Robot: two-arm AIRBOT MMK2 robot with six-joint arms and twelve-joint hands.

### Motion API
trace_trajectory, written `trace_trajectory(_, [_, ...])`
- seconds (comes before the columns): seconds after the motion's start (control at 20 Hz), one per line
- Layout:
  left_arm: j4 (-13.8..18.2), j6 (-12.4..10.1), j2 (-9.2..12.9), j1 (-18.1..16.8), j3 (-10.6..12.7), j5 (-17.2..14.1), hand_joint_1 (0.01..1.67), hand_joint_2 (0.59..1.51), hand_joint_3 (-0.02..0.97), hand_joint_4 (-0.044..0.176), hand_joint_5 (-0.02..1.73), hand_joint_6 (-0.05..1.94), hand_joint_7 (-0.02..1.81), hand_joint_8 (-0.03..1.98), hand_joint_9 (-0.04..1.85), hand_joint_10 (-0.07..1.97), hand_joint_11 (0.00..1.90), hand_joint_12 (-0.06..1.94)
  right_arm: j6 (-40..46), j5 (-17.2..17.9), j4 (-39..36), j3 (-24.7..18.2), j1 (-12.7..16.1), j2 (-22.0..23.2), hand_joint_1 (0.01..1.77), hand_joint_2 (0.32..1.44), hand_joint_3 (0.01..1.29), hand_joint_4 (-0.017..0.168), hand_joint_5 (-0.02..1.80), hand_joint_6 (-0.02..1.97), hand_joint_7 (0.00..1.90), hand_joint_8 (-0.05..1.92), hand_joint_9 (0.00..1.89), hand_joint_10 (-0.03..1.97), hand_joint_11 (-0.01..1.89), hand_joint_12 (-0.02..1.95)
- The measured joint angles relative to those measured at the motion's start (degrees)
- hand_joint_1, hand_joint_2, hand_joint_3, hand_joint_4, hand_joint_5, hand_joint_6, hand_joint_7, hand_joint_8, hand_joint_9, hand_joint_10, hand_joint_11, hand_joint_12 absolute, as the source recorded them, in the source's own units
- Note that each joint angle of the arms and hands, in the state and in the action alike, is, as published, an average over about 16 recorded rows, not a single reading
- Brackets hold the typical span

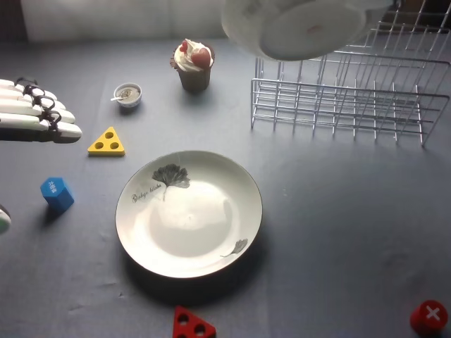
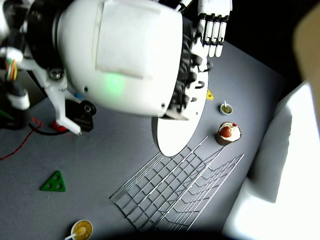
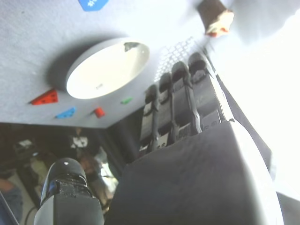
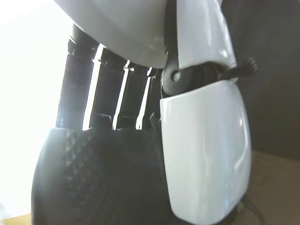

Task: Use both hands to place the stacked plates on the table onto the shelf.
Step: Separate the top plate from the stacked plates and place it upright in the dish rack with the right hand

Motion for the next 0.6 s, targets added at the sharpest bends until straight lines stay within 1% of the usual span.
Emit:
trace_trajectory(0.3, [0.68,0.0,-0.79,-0.42,0.86,0.01,0.03,0.982,-0.007,0.001,0.14,0.02,0.15,0.02,0.15,0.01,0.16,0.01,6.95,-2.72,-0.3,4.45,0.79,-0.39,1.49,0.93,0.01,-0.004,0.91,0.87,1.17,0.48,1.21,0.59,1.02,1.24])
trace_trajectory(0.6, [1.52,0.0,-1.41,-0.97,1.68,0.18,0.03,0.982,-0.007,0.002,0.15,0.02,0.16,0.02,0.16,0.01,0.16,0.01,11.17,-4.16,0.73,6.74,1.45,-0.62,1.49,0.94,0.01,-0.005,0.91,0.85,1.18,0.46,1.21,0.55,1.01,1.31])
